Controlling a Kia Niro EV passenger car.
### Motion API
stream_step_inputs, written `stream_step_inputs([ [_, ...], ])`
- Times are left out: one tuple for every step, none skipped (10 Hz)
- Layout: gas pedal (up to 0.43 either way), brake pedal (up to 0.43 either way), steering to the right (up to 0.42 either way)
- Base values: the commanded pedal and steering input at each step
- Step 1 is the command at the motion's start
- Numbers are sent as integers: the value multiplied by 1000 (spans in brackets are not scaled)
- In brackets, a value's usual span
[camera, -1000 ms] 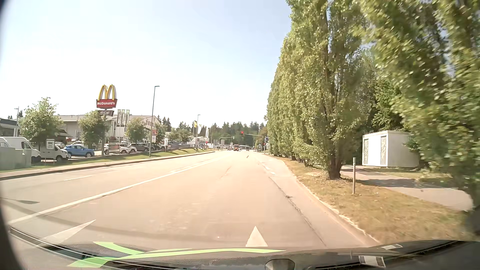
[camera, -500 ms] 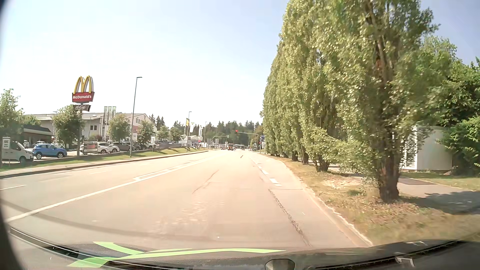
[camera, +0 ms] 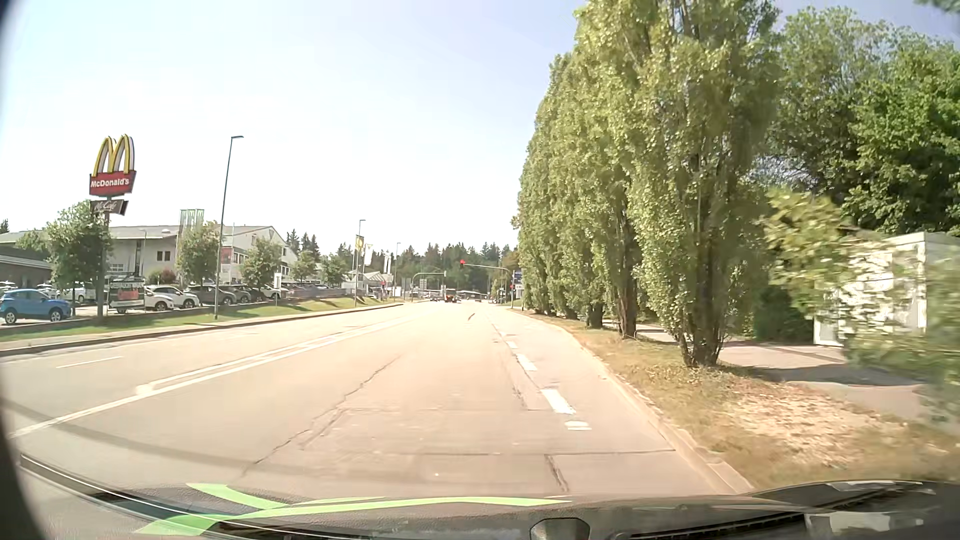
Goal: Follow the waypoints while adhering to traffic rules and regulations
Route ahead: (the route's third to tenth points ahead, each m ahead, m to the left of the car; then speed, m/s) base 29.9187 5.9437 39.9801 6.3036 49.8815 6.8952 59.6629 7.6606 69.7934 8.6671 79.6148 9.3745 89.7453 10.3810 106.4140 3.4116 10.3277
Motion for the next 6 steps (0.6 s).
stream_step_inputs([
  [8,0,12],
  [8,0,12],
  [8,0,12],
  [8,0,11],
  [8,0,10],
  [8,0,11],
])
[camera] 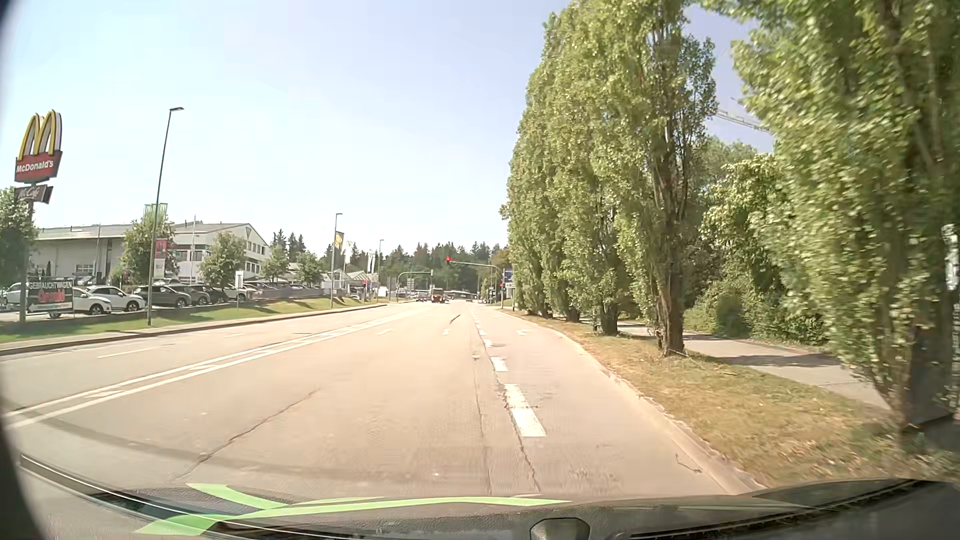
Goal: Follow the waypoints while adhering to traffic rules and regulations
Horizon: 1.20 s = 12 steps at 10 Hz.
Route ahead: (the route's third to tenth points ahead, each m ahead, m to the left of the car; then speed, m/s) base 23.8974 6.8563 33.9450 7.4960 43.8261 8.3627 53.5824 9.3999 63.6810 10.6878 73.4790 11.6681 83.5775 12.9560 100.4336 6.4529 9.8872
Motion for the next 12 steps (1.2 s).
stream_step_inputs([
  [8,0,10],
  [8,0,7],
  [8,0,6],
  [8,0,6],
  [8,0,4],
  [8,0,4],
  [8,0,2],
  [8,0,0],
  [8,0,0],
  [8,0,-3],
  [8,0,-5],
  [8,0,-6],
])
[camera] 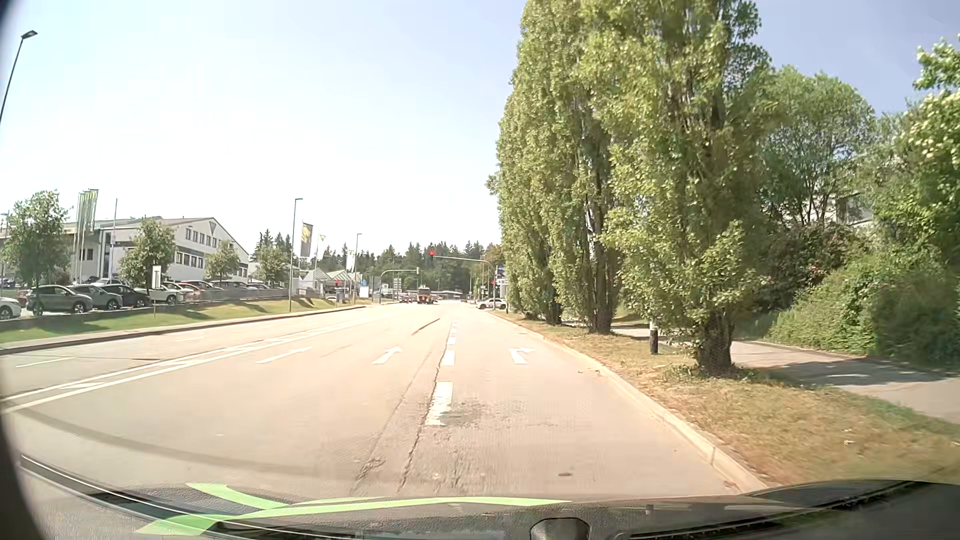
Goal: Follow the waypoints while adhering to traffic rules and regulations
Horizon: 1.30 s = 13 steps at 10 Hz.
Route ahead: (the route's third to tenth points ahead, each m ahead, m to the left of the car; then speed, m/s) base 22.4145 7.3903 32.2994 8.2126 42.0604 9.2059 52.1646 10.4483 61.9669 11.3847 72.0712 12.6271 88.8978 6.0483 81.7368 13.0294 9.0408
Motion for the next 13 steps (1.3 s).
stream_step_inputs([
  [8,0,-8],
  [8,0,-8],
  [8,0,-8],
  [8,0,-10],
  [8,0,-11],
  [8,0,-11],
  [8,0,-13],
  [8,0,-15],
  [8,0,-16],
  [8,0,-17],
  [8,0,-17],
  [8,0,-17],
  [8,0,-17],
])
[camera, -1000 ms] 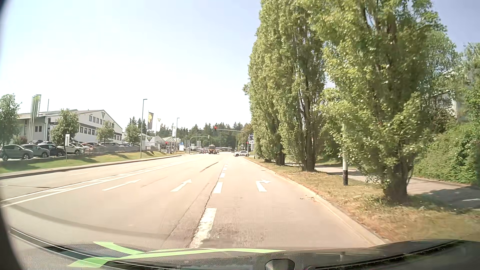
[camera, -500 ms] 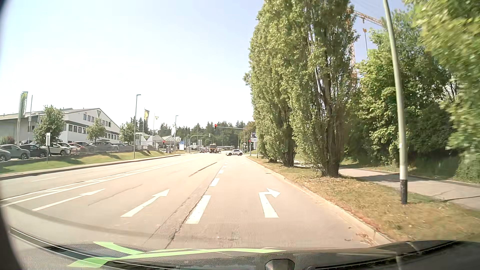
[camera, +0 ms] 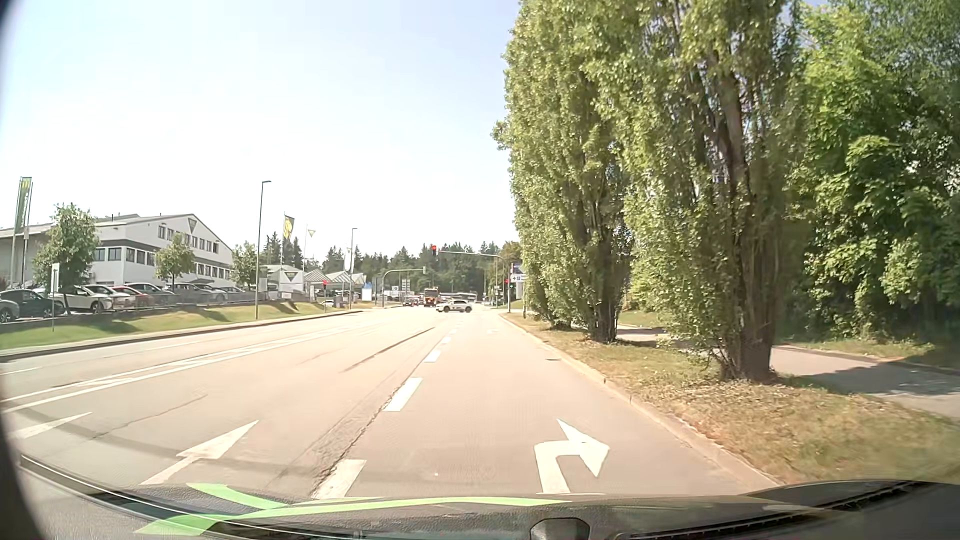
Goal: Follow the waypoints while adhering to traffic rules and regulations
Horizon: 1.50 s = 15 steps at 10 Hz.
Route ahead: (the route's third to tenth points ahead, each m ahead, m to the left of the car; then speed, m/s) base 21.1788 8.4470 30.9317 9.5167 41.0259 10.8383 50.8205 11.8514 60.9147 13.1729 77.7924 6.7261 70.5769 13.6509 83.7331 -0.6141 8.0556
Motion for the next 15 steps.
stream_step_inputs([
  [8,0,-17],
  [8,0,-17],
  [8,0,-18],
  [8,0,-17],
  [28,0,-18],
  [59,0,-17],
  [59,0,-18],
  [59,0,-18],
  [67,0,-18],
  [79,0,-18],
  [87,0,-18],
  [98,0,-17],
  [110,0,-17],
  [130,0,-16],
  [130,0,-15],
])
